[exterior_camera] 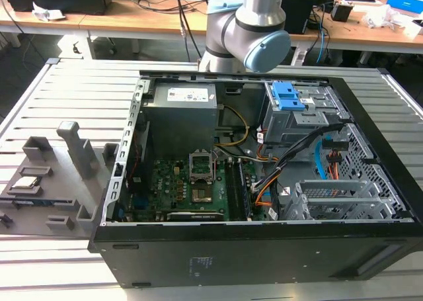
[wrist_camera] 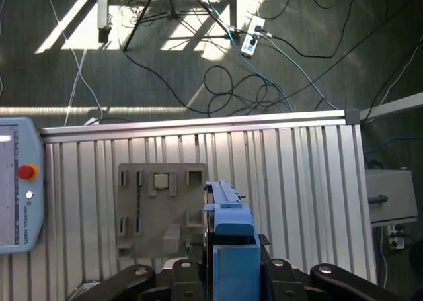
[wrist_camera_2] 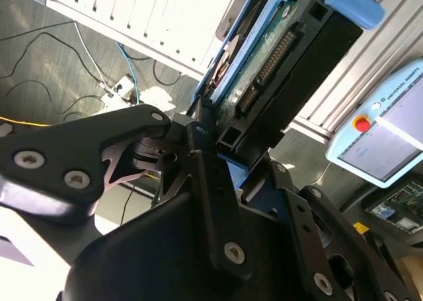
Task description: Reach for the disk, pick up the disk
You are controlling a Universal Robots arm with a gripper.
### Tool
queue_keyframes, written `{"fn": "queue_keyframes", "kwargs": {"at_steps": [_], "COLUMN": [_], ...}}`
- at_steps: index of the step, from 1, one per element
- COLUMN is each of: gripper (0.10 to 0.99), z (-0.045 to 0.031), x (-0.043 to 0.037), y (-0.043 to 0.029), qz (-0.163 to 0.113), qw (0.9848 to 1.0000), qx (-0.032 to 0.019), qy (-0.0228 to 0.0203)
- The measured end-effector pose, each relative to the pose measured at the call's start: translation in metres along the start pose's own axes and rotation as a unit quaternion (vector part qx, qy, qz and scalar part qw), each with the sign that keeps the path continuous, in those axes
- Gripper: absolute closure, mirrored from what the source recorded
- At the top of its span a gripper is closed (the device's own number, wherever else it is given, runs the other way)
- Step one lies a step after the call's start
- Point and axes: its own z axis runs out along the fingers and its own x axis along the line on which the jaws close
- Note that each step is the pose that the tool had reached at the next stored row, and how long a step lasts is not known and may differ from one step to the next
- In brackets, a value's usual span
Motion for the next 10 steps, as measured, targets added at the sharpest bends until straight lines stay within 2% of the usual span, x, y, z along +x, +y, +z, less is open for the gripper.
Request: {"fn": "queue_keyframes", "kwargs": {"at_steps": [10], "gripper": [0.722], "z": [0.0235], "x": [0.0012], "y": [-0.0024], "qz": [0.0], "qw": [1.0], "qx": [-0.0003], "qy": [0.0001]}}
